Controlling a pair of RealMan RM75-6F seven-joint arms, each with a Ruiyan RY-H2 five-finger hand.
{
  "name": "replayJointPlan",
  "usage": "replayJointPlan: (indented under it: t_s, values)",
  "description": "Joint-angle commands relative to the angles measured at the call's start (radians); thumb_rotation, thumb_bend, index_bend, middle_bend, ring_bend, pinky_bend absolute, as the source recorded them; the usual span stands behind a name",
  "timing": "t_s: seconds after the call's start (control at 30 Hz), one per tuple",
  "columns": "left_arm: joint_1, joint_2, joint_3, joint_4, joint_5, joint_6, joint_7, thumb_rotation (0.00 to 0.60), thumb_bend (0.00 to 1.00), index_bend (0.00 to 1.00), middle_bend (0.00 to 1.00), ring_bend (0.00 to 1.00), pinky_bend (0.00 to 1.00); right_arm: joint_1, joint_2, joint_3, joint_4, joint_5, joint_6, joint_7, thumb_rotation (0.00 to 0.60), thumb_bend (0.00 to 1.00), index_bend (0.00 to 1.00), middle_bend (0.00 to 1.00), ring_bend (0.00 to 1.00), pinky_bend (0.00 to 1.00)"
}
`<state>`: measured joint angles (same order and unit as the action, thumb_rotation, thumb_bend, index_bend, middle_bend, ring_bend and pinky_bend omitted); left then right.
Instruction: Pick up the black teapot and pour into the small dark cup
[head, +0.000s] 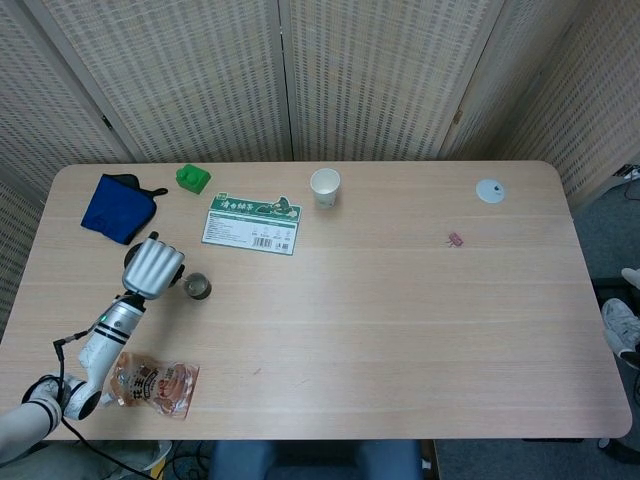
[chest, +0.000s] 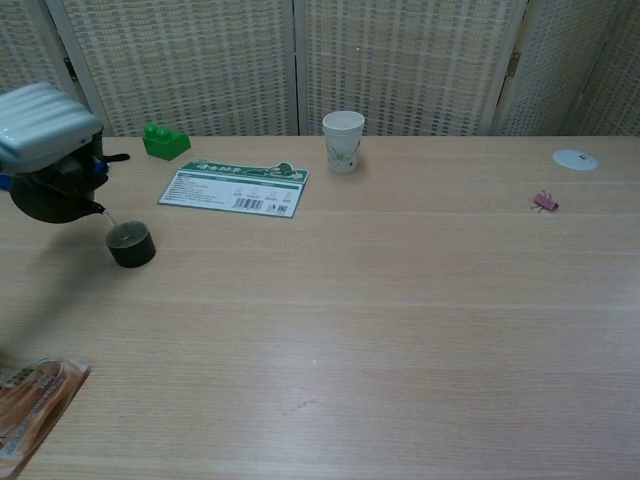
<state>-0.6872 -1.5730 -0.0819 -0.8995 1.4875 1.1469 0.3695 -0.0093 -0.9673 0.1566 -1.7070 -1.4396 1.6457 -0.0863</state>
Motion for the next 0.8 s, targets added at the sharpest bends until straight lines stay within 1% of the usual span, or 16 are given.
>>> replayJointPlan:
  t_s: [0.03, 0.43, 0.73, 0.8]
  values:
    - [0.000, 0.000, 0.000, -0.001, 0.000, 0.000, -0.001, 0.515, 0.42, 1.00, 1.00, 1.00, 0.53, 0.000, 0.000, 0.000, 0.000, 0.000, 0.000, 0.001, 0.600, 0.10, 0.24, 0.24, 0.17, 0.25]
    - [0.001, 0.001, -0.011, -0.018, -0.011, -0.003, -0.032, 0.512, 0.43, 1.00, 1.00, 1.00, 0.53, -0.002, 0.000, -0.001, 0.001, 0.000, 0.000, 0.001, 0.600, 0.10, 0.24, 0.24, 0.17, 0.25]
    - [0.009, 0.007, -0.052, -0.072, -0.073, -0.028, -0.118, 0.490, 0.43, 1.00, 1.00, 1.00, 0.53, -0.004, 0.000, 0.000, -0.001, 0.000, 0.003, 0.001, 0.600, 0.10, 0.24, 0.24, 0.17, 0.25]
    - [0.011, 0.007, -0.063, -0.076, -0.081, -0.021, -0.141, 0.473, 0.43, 1.00, 1.00, 1.00, 0.53, -0.004, 0.000, 0.000, -0.001, 0.001, 0.004, 0.000, 0.600, 0.10, 0.24, 0.24, 0.17, 0.25]
